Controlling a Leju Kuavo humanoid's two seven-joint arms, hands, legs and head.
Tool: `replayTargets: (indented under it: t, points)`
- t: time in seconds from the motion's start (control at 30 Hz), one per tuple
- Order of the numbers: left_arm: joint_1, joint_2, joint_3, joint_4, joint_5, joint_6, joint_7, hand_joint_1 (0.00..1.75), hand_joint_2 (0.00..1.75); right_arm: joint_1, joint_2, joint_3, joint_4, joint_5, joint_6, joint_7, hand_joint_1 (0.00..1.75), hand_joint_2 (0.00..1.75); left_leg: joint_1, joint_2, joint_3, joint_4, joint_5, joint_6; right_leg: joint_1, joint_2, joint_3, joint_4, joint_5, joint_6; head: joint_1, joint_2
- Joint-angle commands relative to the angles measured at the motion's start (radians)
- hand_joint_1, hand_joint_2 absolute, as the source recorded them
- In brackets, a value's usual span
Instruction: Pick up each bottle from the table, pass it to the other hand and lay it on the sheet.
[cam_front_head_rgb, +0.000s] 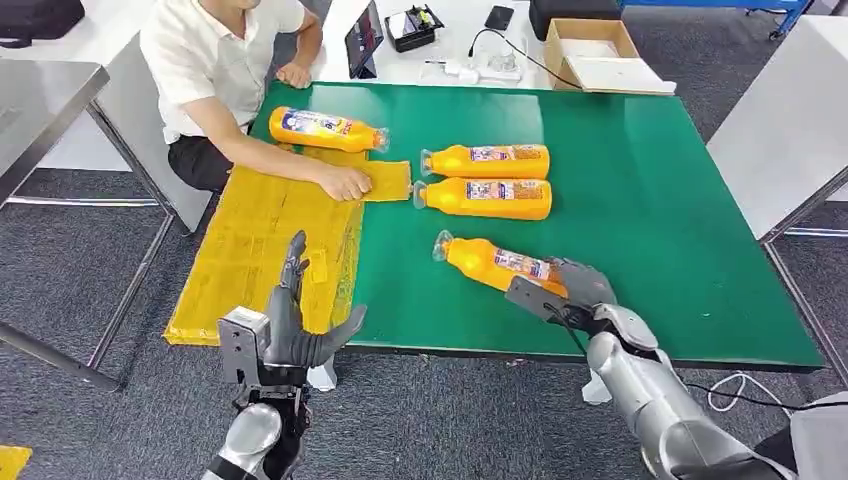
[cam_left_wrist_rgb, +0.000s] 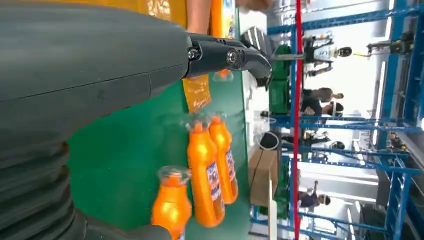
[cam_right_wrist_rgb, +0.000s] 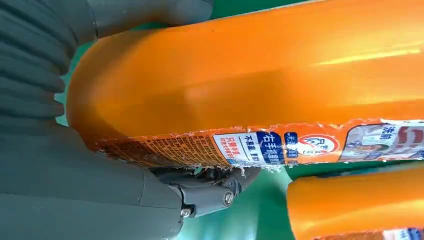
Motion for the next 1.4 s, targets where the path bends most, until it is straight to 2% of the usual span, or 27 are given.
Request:
replayTargets:
  t: [0.03, 0.13, 0.23, 0.3, 0.43, 0.5, 0.53, 0.67, 0.73, 0.83, 1.03, 1.4]
  points:
    - [-0.003, 0.048, -0.029, 0.029, 0.023, -0.017, -0.005, 0.0, 1.75, 0.09, 0.017, -0.075, 0.052, -0.101, 0.042, -0.067, 1.75, 1.75, 0.002, -0.003, 0.003, -0.003, 0.0, -0.002, 0.002, -0.004, 0.005, -0.003, -0.001, -0.003, 0.0, 0.0]
    - [0.016, 0.049, -0.029, 0.012, 0.021, -0.018, -0.005, 0.0, 1.75, 0.118, 0.026, -0.084, 0.029, -0.126, 0.029, -0.087, 1.75, 1.75, 0.002, -0.002, 0.005, -0.003, -0.001, -0.002, 0.002, -0.002, 0.006, -0.003, -0.001, -0.003, 0.0, 0.0]
    - [0.053, 0.014, 0.009, -0.029, 0.074, 0.001, -0.018, 0.0, 1.75, 0.173, 0.044, -0.105, -0.078, -0.209, -0.005, -0.162, 1.75, 1.75, 0.003, -0.001, 0.007, -0.002, -0.002, -0.003, 0.003, -0.001, 0.007, -0.003, -0.001, -0.003, 0.0, 0.0]
    - [0.082, -0.004, 0.024, -0.058, 0.133, -0.002, 0.0, 0.0, 1.75, 0.249, 0.06, -0.091, -0.256, -0.274, -0.014, -0.205, 1.75, 1.75, 0.003, 0.0, 0.006, -0.002, -0.001, -0.003, 0.003, -0.001, 0.007, -0.003, 0.0, -0.003, 0.0, 0.0]
    - [0.102, -0.009, 0.026, -0.031, 0.3, -0.079, 0.038, 0.0, 1.75, 0.407, 0.082, -0.018, -0.65, -0.405, 0.021, -0.189, 1.75, 1.75, 0.003, 0.001, 0.005, -0.001, -0.002, -0.003, 0.003, 0.001, 0.005, -0.002, -0.001, -0.003, 0.0, 0.0]
    - [0.103, -0.007, 0.021, -0.019, 0.346, -0.105, 0.033, 0.0, 1.75, 0.43, 0.084, 0.021, -0.713, -0.441, 0.025, -0.181, 1.75, 1.75, 0.002, 0.001, 0.004, -0.001, -0.003, -0.003, 0.003, 0.001, 0.004, 0.0, -0.002, -0.004, 0.0, 0.0]
    - [0.101, 0.004, 0.009, -0.015, 0.4, -0.159, 0.043, 0.0, 1.75, 0.446, 0.093, 0.047, -0.742, -0.484, 0.046, -0.222, 1.75, 1.75, 0.002, 0.001, 0.002, -0.001, -0.002, -0.003, 0.002, 0.001, 0.003, 0.0, -0.001, -0.003, 0.0, 0.0]
    - [0.103, 0.022, -0.018, -0.015, 0.399, -0.162, 0.045, 0.0, 1.75, 0.482, 0.106, 0.092, -0.774, -0.521, 0.037, -0.244, 1.75, 1.75, 0.001, 0.0, -0.007, -0.001, -0.001, -0.002, 0.001, 0.0, -0.005, 0.001, -0.001, -0.002, 0.0, 0.0]
    - [0.104, 0.026, -0.038, -0.021, 0.381, -0.152, 0.045, 0.0, 1.75, 0.51, 0.112, 0.105, -0.801, -0.534, 0.018, -0.266, 1.75, 1.75, 0.003, 0.0, -0.003, 0.0, -0.004, -0.003, 0.003, 0.0, -0.002, 0.001, -0.004, -0.004, 0.0, 0.0]
    - [0.095, 0.022, -0.054, -0.019, 0.372, -0.147, 0.05, 0.0, 1.75, 0.527, 0.12, 0.118, -0.817, -0.535, 0.007, -0.275, 1.75, 1.75, 0.002, -0.001, -0.008, 0.0, -0.002, -0.002, 0.002, 0.0, -0.006, 0.001, -0.002, -0.002, 0.0, 0.0]
    - [0.076, 0.042, -0.113, -0.019, 0.333, -0.157, 0.047, 0.0, 1.75, 0.542, 0.132, 0.127, -0.79, -0.553, -0.007, -0.288, 1.75, 1.75, 0.001, -0.002, -0.009, -0.001, -0.001, -0.002, 0.001, -0.001, -0.007, 0.0, -0.002, -0.002, 0.0, 0.0]
    - [0.054, 0.051, -0.133, -0.035, 0.305, -0.168, 0.04, 0.0, 1.75, 0.516, 0.147, 0.122, -0.736, -0.56, -0.028, -0.293, 1.75, 1.75, 0.001, 0.0, -0.009, -0.001, -0.002, -0.002, 0.001, 0.0, -0.008, 0.0, -0.002, -0.002, 0.0, 0.0]
